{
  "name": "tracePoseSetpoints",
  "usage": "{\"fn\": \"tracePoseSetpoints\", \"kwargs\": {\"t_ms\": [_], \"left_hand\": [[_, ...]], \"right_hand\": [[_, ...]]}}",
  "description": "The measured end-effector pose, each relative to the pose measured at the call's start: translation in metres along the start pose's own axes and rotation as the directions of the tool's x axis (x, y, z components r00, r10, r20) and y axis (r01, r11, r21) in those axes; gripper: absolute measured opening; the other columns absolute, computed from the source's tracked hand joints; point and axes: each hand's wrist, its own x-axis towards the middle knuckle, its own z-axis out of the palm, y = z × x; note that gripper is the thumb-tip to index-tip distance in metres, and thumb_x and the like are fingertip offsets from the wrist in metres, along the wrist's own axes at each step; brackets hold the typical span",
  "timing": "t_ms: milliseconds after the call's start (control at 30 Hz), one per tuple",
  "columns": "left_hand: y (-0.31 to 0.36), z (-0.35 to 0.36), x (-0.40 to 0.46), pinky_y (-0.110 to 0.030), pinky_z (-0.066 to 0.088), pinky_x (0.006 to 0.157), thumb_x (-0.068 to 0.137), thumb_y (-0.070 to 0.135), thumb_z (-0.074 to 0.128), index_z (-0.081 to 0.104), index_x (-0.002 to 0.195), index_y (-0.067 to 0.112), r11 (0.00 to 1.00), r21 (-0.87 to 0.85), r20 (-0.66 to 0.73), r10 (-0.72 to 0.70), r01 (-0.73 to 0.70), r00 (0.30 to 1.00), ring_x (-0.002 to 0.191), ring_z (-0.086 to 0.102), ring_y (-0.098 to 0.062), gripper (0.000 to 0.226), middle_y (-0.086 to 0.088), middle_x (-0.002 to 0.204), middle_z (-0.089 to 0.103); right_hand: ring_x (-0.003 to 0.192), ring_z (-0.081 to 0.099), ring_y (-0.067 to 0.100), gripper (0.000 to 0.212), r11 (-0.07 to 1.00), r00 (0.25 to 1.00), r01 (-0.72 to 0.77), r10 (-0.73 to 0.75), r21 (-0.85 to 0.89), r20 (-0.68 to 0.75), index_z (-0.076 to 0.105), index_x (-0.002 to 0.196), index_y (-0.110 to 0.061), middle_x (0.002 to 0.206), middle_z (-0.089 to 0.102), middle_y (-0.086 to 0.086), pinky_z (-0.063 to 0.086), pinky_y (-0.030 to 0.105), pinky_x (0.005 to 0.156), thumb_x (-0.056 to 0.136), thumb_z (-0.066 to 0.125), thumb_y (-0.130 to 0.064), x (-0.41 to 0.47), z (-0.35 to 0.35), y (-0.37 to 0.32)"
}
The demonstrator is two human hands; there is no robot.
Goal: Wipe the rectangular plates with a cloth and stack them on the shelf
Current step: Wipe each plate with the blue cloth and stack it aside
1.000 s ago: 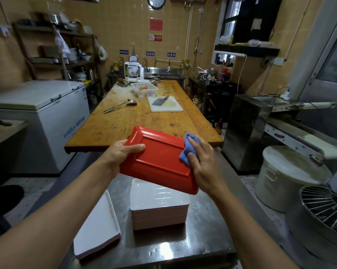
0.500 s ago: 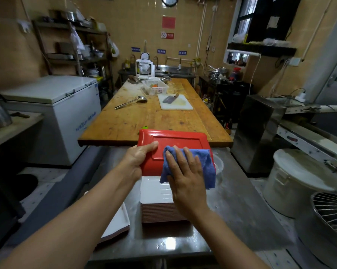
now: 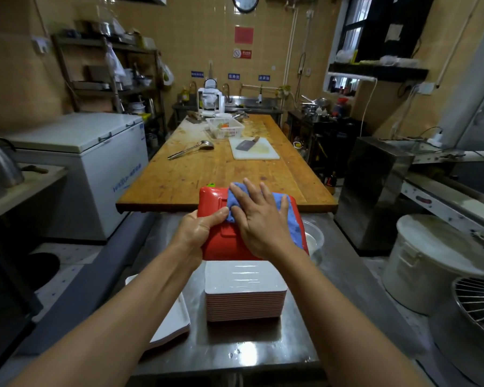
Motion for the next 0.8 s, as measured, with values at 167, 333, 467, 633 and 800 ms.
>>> {"fn": "tracePoseSetpoints", "kwargs": {"t_ms": [167, 333, 467, 633, 800], "left_hand": [[-0.003, -0.011, -0.004, -0.028, 0.056, 0.049, 0.083, 0.006, 0.064, 0.062, 0.095, 0.010, 1.000, 0.013, 0.005, -0.006, 0.006, 1.000, 0.053, 0.066, -0.015, 0.013, -0.006, 0.070, 0.068], [-0.006, -0.017, -0.002, -0.027, 0.056, 0.049, 0.082, 0.007, 0.064, 0.062, 0.097, 0.010, 1.000, 0.003, -0.015, 0.007, -0.007, 1.000, 0.056, 0.067, -0.016, 0.015, -0.008, 0.075, 0.069], [-0.015, -0.024, -0.001, -0.029, 0.056, 0.049, 0.083, 0.006, 0.065, 0.062, 0.094, 0.010, 0.999, -0.036, -0.084, -0.026, 0.023, 0.996, 0.052, 0.067, -0.016, 0.012, -0.006, 0.067, 0.070], [-0.018, -0.043, 0.001, -0.031, 0.057, 0.048, 0.081, 0.007, 0.067, 0.061, 0.099, 0.010, 0.997, -0.073, -0.202, -0.049, 0.035, 0.978, 0.052, 0.067, -0.018, 0.019, -0.007, 0.068, 0.070], [-0.011, -0.072, -0.002, -0.037, 0.058, 0.058, 0.081, 0.009, 0.069, 0.061, 0.101, 0.013, 0.997, -0.074, -0.282, -0.026, 0.005, 0.959, 0.064, 0.067, -0.022, 0.022, -0.012, 0.087, 0.068]], "right_hand": [[0.142, 0.013, 0.020, 0.045, 0.976, 0.980, -0.187, 0.194, 0.116, -0.050, 0.033, 0.143, -0.035, 0.154, 0.022, 0.000, 0.012, 0.046, 0.113, 0.099, 0.030, -0.043, 0.001, -0.005, 0.038], [0.134, 0.030, 0.025, 0.047, 0.891, 0.955, -0.260, 0.295, 0.372, -0.041, 0.030, 0.146, -0.026, 0.150, 0.025, 0.006, 0.028, 0.038, 0.107, 0.100, 0.033, -0.035, -0.009, 0.006, 0.055], [0.125, 0.038, 0.032, 0.050, 0.909, 0.954, -0.287, 0.300, 0.302, 0.004, 0.024, 0.148, -0.017, 0.148, 0.027, 0.012, 0.036, 0.044, 0.100, 0.101, 0.031, -0.032, -0.033, 0.024, 0.046], [0.108, 0.048, 0.041, 0.045, 0.925, 0.955, -0.270, 0.293, 0.268, -0.052, 0.039, 0.138, -0.009, 0.137, 0.038, 0.024, 0.044, 0.045, 0.081, 0.094, 0.046, -0.013, -0.055, 0.050, 0.029], [0.055, 0.058, 0.023, 0.020, 0.832, 0.949, -0.248, 0.313, 0.497, -0.050, 0.049, 0.094, -0.023, 0.085, 0.060, -0.001, 0.046, 0.028, 0.047, 0.095, 0.034, -0.011, -0.063, 0.072, 0.017]]}}
